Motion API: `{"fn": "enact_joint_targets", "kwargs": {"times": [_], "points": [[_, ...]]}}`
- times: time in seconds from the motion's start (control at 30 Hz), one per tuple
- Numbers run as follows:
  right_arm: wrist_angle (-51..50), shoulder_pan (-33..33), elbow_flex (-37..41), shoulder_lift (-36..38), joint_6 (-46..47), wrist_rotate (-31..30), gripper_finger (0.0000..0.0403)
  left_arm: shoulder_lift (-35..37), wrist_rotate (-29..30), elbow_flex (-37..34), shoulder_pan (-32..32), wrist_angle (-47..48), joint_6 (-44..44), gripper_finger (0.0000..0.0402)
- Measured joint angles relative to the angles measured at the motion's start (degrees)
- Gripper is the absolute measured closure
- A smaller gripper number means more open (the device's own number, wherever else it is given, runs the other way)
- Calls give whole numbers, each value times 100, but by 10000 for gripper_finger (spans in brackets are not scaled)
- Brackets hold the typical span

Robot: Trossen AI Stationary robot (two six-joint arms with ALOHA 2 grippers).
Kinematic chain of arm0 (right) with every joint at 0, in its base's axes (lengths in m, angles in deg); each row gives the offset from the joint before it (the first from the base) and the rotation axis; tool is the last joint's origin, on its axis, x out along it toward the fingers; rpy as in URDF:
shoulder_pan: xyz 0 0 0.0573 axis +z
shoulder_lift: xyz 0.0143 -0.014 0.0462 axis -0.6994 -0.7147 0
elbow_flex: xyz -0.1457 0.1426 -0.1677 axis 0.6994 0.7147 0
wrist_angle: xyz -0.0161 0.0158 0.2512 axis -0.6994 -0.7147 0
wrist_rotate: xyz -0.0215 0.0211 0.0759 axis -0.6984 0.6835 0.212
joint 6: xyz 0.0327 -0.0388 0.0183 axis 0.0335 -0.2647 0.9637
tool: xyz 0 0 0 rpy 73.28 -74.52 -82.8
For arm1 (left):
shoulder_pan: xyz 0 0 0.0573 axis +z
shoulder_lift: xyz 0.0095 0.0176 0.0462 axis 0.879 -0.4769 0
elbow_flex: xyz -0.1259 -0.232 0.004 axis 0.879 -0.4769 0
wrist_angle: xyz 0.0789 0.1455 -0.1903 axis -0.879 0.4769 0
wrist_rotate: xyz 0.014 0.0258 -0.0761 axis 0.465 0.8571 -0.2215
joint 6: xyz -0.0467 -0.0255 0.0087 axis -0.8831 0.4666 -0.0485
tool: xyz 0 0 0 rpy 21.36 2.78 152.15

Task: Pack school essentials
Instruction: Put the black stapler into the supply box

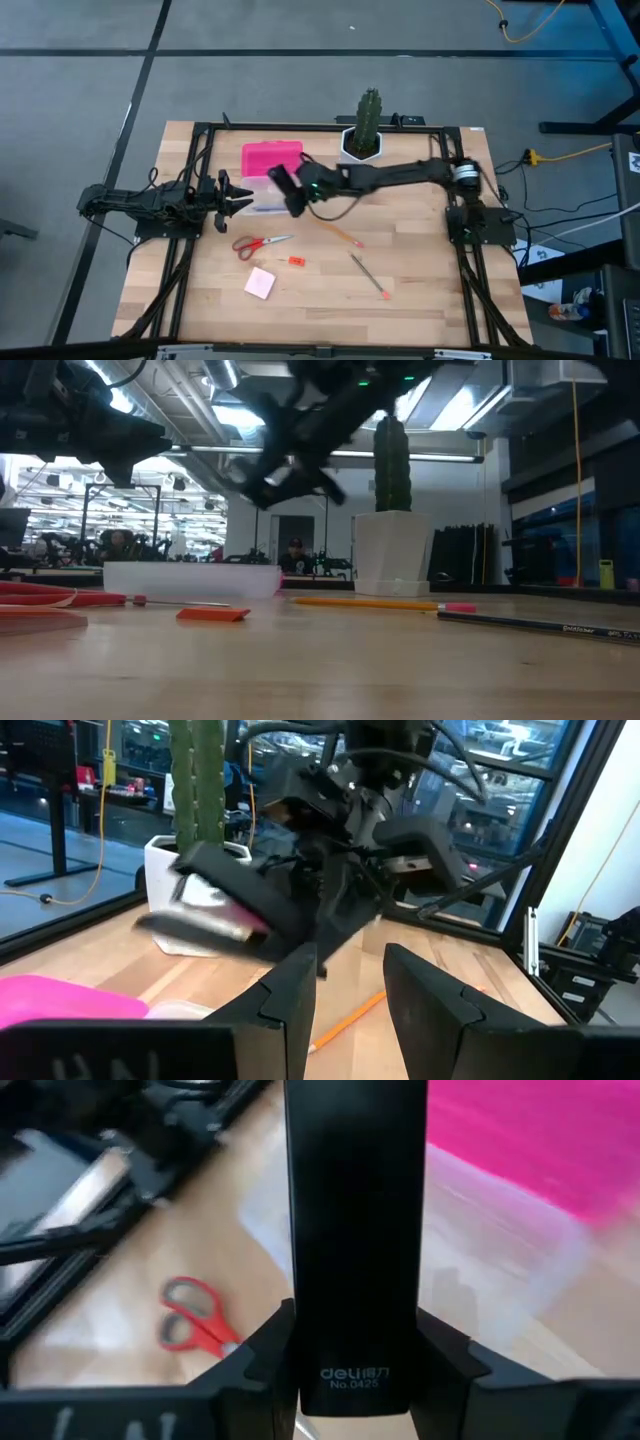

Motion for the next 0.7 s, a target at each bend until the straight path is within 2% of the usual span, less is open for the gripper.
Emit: {"fn": "enact_joint_targets", "kwargs": {"times": [0.17, 0.27, 0.5, 0.7], "points": [[-1748, -221, -1485, -915, -379, 288, 269, 1, -2, 0, 0, -1, 0, 288], [-2395, -361, -2107, -1292, -1085, 285, 269, 1, -2, 0, 1, -1, 0, 288], [-2808, -525, -3101, -1931, -2765, 838, 270, 2, -2, 0, 2, -1, 2, 288], [-2965, -533, -3584, -2409, -3624, 663, 271, 1, -2, 0, 0, -1, 2, 288]]}}
